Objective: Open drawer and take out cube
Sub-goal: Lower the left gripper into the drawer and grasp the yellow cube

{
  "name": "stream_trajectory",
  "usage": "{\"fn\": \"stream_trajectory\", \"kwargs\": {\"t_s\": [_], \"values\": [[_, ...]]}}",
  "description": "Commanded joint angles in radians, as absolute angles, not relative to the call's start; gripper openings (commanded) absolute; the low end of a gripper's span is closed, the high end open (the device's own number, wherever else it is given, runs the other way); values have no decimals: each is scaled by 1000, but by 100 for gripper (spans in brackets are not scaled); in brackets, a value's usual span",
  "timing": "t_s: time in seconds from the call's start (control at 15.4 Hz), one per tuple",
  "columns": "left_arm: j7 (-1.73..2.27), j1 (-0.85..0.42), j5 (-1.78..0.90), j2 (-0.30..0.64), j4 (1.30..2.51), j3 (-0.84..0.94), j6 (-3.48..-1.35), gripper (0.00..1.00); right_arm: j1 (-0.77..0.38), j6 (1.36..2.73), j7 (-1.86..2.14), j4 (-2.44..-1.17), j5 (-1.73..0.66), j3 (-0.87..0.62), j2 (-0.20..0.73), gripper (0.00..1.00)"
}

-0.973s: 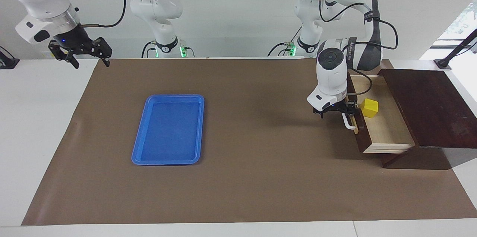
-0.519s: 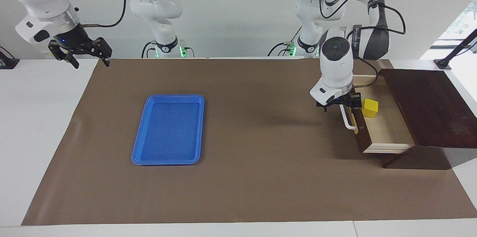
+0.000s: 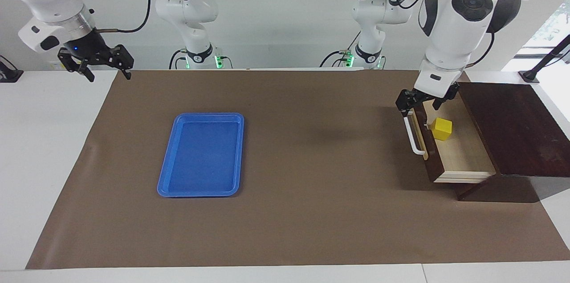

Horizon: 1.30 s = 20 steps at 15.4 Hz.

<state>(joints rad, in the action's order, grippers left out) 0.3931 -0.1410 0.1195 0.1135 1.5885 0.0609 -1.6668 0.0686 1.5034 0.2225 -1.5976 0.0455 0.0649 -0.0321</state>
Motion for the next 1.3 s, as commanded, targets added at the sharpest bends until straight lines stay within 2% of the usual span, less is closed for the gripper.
{"fn": "stream_trajectory", "kwargs": {"t_s": [0.0, 0.32, 0.45, 0.58, 1.23], "values": [[573, -83, 92, 103, 1601, 64, -1664, 100, 80, 1519, 203, -1614, 52, 57, -46, 100], [862, 43, 37, 78, 1652, 64, -1690, 100, 81, 1517, 206, -1614, 52, 57, -46, 100], [966, 89, 14, 46, 1731, 64, -1744, 100, 81, 1517, 203, -1615, 52, 57, -46, 100], [1033, 89, 12, 32, 1798, 64, -1810, 100, 81, 1516, 206, -1615, 52, 57, -46, 100], [1055, 92, 26, 57, 1871, 60, -1910, 100, 77, 1523, 204, -1617, 52, 57, -48, 100]]}}
